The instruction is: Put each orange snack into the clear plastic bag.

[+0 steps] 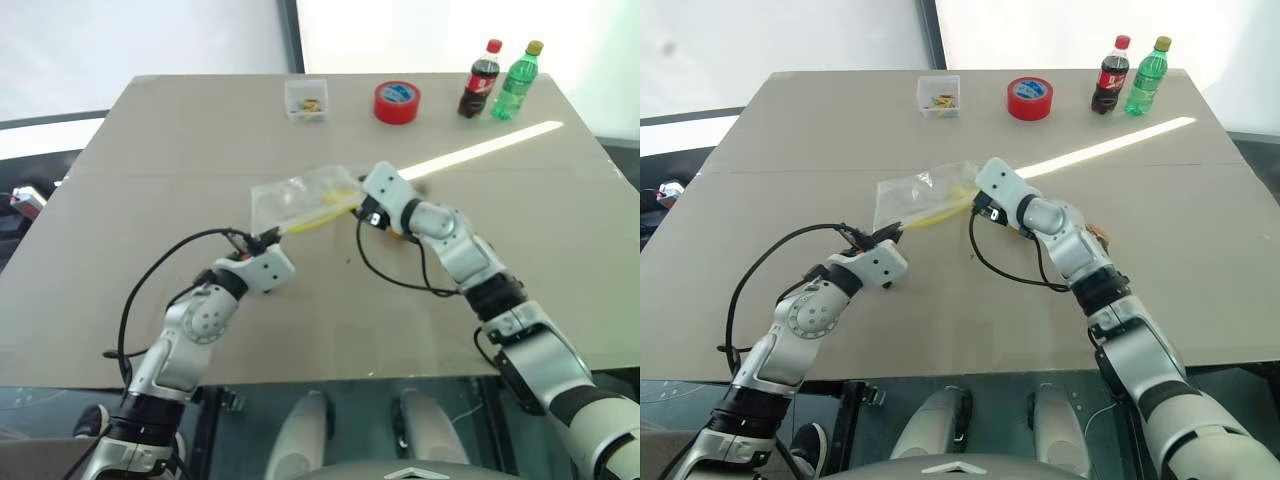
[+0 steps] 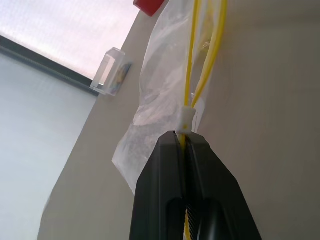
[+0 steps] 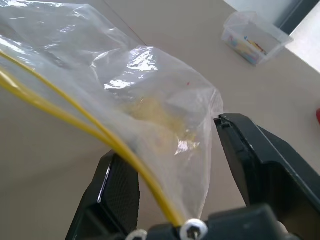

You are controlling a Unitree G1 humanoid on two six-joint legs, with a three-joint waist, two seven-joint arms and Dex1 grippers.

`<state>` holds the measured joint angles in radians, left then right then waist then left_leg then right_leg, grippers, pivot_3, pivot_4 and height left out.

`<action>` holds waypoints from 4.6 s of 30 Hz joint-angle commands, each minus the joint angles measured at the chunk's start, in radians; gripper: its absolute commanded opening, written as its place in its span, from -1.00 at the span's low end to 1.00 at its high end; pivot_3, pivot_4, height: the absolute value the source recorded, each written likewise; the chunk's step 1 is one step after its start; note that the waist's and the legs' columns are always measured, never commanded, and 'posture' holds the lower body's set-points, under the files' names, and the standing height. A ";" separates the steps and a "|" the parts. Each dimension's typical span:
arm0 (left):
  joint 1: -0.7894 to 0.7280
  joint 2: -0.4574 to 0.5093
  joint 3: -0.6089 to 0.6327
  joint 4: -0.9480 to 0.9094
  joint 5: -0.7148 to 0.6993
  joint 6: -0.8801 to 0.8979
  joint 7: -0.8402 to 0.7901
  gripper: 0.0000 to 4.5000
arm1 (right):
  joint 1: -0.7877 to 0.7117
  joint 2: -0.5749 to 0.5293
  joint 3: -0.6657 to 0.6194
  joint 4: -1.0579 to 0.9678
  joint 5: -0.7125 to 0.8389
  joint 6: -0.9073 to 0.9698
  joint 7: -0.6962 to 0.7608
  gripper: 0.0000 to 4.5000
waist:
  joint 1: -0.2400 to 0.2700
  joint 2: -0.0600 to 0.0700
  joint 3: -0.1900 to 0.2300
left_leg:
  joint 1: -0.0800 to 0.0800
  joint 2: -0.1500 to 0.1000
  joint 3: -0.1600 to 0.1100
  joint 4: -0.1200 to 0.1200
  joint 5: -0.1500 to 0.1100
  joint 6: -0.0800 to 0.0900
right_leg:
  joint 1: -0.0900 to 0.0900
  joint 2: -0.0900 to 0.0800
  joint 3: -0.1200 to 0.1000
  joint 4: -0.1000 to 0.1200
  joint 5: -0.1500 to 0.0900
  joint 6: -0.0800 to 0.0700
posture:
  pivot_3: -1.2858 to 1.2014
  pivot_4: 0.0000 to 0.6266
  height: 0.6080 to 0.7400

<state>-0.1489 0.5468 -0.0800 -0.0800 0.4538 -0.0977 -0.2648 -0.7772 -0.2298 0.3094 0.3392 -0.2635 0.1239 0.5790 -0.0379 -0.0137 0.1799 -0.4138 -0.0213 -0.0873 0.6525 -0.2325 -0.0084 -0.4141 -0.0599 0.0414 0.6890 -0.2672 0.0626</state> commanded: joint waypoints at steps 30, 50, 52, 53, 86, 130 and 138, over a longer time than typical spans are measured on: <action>-0.033 -0.105 0.004 -0.201 -0.106 0.235 -0.111 -1.00 | -0.073 0.098 0.158 0.147 -0.076 -0.125 -0.143 -0.76 | -0.005 0.000 0.000 | 0.002 0.006 0.001 0.001 0.003 -0.005 | -0.001 0.007 0.000 0.004 0.002 -0.003 | 0.03 -0.52 1.00; -0.057 -0.144 -0.024 -0.202 -0.059 0.320 -0.072 -1.00 | -0.068 -0.041 0.192 0.166 -0.252 -0.440 -0.249 0.97 | -0.004 0.000 0.000 | 0.001 0.006 0.001 0.000 0.004 -0.006 | -0.001 0.008 0.000 0.004 0.002 -0.004 | 0.03 -0.52 1.00; -0.057 -0.141 -0.019 -0.197 -0.054 0.324 -0.064 -1.00 | 0.052 -0.079 0.108 -0.013 -0.110 -0.349 -0.142 0.97 | -0.002 -0.001 0.000 | 0.001 0.006 0.001 0.000 0.004 -0.006 | 0.000 0.008 -0.001 0.003 0.002 -0.004 | 0.03 -0.52 1.00; -0.058 -0.140 -0.012 -0.195 -0.054 0.327 -0.058 -1.00 | 0.122 -0.094 0.052 -0.115 -0.018 -0.269 -0.087 0.97 | 0.000 -0.001 0.000 | 0.001 0.006 0.001 0.000 0.003 -0.006 | 0.000 0.007 0.000 0.003 0.002 -0.004 | 0.03 -0.52 1.00; -0.064 -0.125 0.010 -0.163 -0.076 0.321 -0.028 -1.00 | 0.166 -0.002 -0.211 -0.165 0.381 0.384 -0.065 0.21 | -0.003 -0.001 -0.001 | 0.004 0.008 0.002 0.001 0.004 -0.005 | 0.003 0.010 -0.001 0.003 0.003 -0.005 | 0.03 -0.52 1.00; -0.075 -0.160 -0.095 -0.147 -0.153 0.160 -0.105 -1.00 | -0.042 0.212 -0.323 -0.121 0.704 0.726 -0.161 -0.99 | -0.005 -0.001 0.000 | 0.002 0.008 0.001 0.000 0.004 -0.005 | 0.002 0.010 -0.002 0.002 0.003 -0.005 | 0.03 -0.52 1.00; -0.086 -0.176 -0.092 -0.133 -0.160 0.162 -0.103 -1.00 | -0.086 0.233 -0.271 0.034 0.588 0.603 -0.193 -0.99 | -0.004 -0.001 0.000 | 0.002 0.008 0.001 0.000 0.004 -0.005 | 0.002 0.010 -0.002 0.002 0.003 -0.005 | 0.03 -0.52 1.00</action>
<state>-0.2243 0.3748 -0.1697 -0.1995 0.3082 0.0805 -0.3692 -0.8379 -0.0011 0.0317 0.3802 0.3354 0.7691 0.3837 -0.0419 -0.0144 0.1795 -0.4119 -0.0132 -0.0863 0.6527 -0.2284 -0.0131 -0.4126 -0.0502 0.0394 0.6914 -0.2645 0.0577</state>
